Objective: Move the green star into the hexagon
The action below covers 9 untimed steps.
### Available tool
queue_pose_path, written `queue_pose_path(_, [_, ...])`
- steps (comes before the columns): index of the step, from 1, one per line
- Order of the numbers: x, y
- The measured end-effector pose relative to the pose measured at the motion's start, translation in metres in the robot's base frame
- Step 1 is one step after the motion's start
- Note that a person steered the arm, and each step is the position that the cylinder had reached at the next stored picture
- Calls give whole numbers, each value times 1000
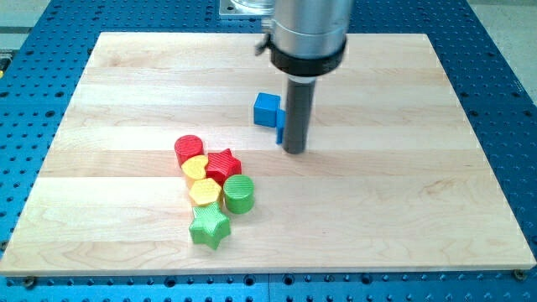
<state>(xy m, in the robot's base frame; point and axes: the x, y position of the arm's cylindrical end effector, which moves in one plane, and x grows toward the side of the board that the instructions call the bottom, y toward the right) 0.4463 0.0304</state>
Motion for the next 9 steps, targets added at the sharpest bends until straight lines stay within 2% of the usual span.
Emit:
queue_pose_path(2, [1, 5])
queue_pose_path(5, [76, 17])
queue_pose_path(8, [99, 16])
queue_pose_path(9, [124, -1])
